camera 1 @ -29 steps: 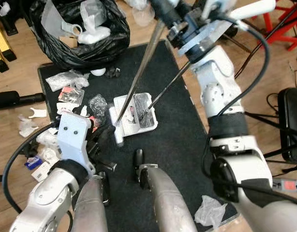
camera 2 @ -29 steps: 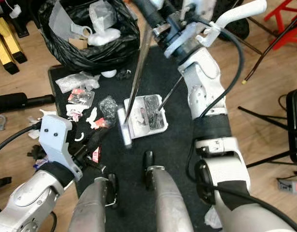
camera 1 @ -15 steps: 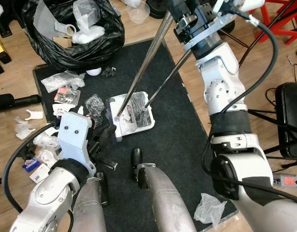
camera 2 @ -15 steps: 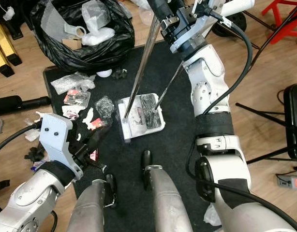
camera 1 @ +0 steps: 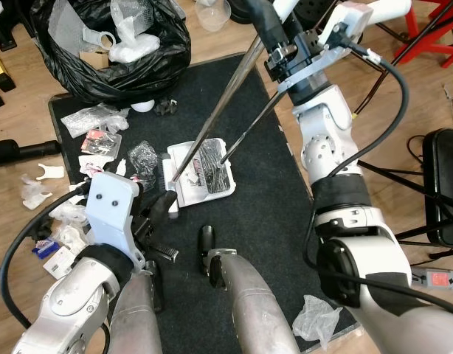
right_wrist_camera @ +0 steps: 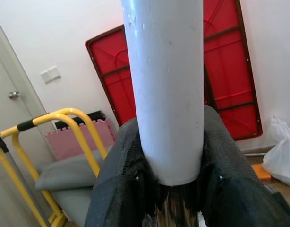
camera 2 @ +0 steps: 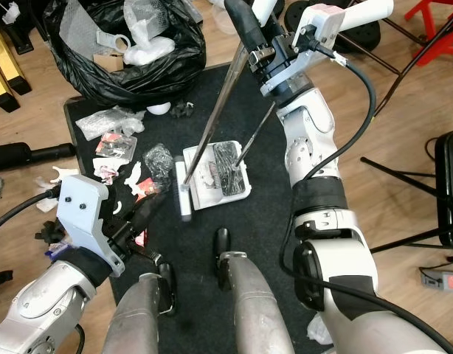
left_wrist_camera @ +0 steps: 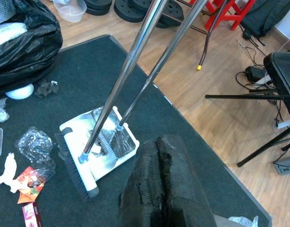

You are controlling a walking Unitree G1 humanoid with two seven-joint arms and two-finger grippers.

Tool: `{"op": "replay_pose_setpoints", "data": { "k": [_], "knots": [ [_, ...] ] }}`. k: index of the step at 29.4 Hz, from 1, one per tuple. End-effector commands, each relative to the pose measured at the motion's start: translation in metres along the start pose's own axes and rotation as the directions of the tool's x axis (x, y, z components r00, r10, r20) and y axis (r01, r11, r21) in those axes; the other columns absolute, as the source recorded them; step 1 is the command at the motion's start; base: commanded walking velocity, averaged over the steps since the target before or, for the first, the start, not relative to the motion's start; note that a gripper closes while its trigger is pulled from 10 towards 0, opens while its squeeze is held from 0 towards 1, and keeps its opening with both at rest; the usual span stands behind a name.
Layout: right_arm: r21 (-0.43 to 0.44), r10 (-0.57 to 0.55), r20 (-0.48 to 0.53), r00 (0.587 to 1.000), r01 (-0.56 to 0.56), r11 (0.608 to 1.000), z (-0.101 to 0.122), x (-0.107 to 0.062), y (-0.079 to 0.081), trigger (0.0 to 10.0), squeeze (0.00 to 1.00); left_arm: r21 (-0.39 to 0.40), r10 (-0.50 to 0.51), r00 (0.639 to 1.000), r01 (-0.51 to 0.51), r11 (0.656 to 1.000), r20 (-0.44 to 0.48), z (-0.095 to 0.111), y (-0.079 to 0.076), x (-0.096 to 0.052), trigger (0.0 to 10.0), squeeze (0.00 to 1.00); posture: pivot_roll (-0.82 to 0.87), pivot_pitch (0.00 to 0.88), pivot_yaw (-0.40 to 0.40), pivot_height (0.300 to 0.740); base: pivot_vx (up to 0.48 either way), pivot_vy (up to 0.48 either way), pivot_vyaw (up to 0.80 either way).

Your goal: Sweep floor

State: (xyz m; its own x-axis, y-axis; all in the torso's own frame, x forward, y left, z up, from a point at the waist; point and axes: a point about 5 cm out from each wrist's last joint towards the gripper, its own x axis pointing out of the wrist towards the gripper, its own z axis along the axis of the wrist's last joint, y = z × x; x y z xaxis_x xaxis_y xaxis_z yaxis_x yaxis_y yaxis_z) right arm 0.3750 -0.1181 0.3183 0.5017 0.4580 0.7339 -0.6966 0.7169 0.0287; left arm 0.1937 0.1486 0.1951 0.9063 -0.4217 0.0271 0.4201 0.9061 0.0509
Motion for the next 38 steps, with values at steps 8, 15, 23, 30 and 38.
{"op": "replay_pose_setpoints", "data": {
  "k": [8, 15, 23, 30, 38],
  "knots": [
    [0.031, -0.053, 0.170, 0.984, 0.049, 0.998, 0.024, -0.004, -0.024, 10.0, 0.00, -0.019, -0.017, 0.999, 0.016, 1.000, -0.040, 0.000, -0.005, -0.014, 10.0, 0.00, -0.09, 0.562, -0.169, 0.740, 0.000, 0.000, 0.00],
    [0.069, -0.044, 0.223, 0.974, 0.029, 0.997, 0.030, 0.000, -0.028, 10.0, 0.00, -0.018, -0.015, 0.999, 0.014, 1.000, -0.043, 0.002, -0.006, -0.018, 10.0, 0.00, -0.08, 0.576, -0.171, 0.740, 0.000, 0.000, 0.00],
    [-0.016, -0.061, 0.086, 0.994, 0.063, 0.998, 0.011, -0.007, -0.031, 10.0, 0.00, -0.021, -0.013, 0.999, 0.012, 1.000, -0.048, 0.004, -0.007, -0.023, 10.0, 0.00, -0.08, 0.586, -0.174, 0.740, 0.000, 0.000, 0.00],
    [-0.293, -0.183, -0.248, 0.951, 0.107, 0.950, -0.030, -0.041, -0.039, 10.0, 0.00, -0.027, -0.012, 0.999, 0.011, 1.000, -0.053, 0.005, -0.008, -0.025, 10.0, 0.00, -0.08, 0.587, -0.178, 0.740, 0.000, 0.000, 0.00],
    [-0.368, -0.180, -0.201, 0.963, 0.096, 0.925, -0.012, -0.034, -0.045, 10.0, 0.00, -0.037, -0.011, 0.998, 0.009, 0.999, -0.055, 0.003, -0.008, -0.023, 10.0, 0.00, -0.09, 0.552, -0.179, 0.740, 0.000, 0.000, 0.00]
  ]
}}
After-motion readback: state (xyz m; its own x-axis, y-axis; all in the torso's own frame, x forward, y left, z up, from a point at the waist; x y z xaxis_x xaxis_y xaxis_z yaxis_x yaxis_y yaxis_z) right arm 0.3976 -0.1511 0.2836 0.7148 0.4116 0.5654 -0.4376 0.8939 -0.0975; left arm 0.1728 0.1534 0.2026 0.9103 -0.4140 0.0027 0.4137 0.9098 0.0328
